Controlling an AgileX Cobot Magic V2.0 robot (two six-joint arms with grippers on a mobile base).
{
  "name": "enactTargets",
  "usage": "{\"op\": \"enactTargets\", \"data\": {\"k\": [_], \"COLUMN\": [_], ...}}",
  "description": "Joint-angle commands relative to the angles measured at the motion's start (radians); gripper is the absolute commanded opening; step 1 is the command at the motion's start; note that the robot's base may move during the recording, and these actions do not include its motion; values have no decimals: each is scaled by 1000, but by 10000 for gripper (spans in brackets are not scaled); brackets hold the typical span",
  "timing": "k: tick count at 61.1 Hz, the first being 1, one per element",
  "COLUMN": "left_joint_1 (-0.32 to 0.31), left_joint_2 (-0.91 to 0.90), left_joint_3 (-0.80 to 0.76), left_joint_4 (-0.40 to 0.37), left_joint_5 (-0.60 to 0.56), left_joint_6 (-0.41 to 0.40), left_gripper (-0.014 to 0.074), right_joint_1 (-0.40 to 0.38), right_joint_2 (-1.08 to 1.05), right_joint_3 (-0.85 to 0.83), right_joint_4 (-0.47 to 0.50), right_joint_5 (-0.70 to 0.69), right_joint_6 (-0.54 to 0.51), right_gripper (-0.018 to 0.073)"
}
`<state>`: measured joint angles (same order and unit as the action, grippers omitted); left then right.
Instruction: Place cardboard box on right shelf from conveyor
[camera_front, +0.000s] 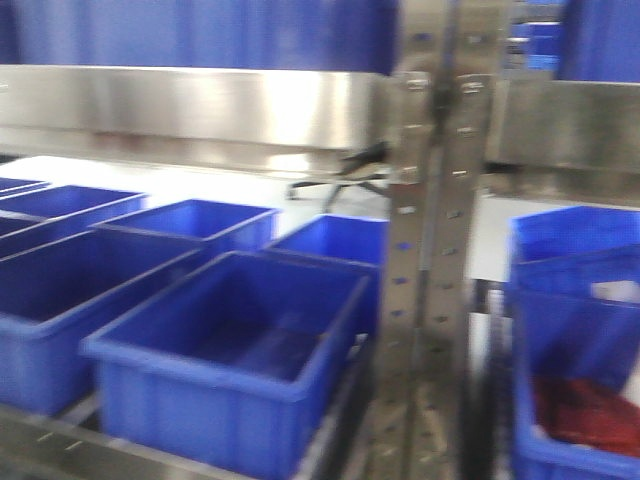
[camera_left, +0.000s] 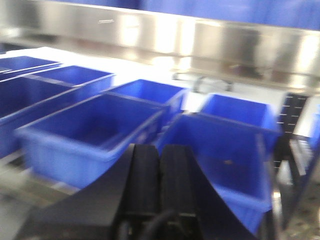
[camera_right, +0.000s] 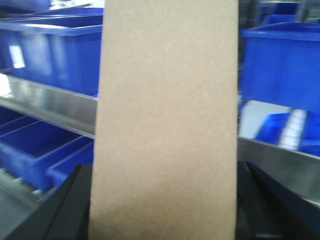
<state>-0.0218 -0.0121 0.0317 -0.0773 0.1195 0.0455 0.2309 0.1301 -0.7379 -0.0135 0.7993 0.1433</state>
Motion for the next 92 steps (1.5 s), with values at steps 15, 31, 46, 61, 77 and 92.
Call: {"op": "enactTargets", "data": {"k": [15,31,46,61,77,92], "left_joint_1": [0,0,0,0,0,0], "left_joint_2": [-16,-16,-16,-15,-15,-15], "left_joint_3": [10,10,10,10,10,10], "left_joint_4": [-6,-6,-6,-6,-6,-6], "left_joint_5": [-86,-86,-86,-86,-86,-86], "left_joint_6": [0,0,0,0,0,0], "left_gripper": [-116,-116,-116,-116,-116,-116], "right_joint_1": [-5,-5,-5,-5,-5,-5], "right_joint_2": [19,19,19,19,19,19], "right_joint_3": [-27,-27,-27,-27,-27,-27], "right_joint_4": [-6,-6,-6,-6,-6,-6], "right_joint_5": [-98,-98,-98,-98,-98,-98], "right_joint_6": [-7,-7,-7,-7,-7,-7], "right_gripper": [180,180,180,180,180,180]}}
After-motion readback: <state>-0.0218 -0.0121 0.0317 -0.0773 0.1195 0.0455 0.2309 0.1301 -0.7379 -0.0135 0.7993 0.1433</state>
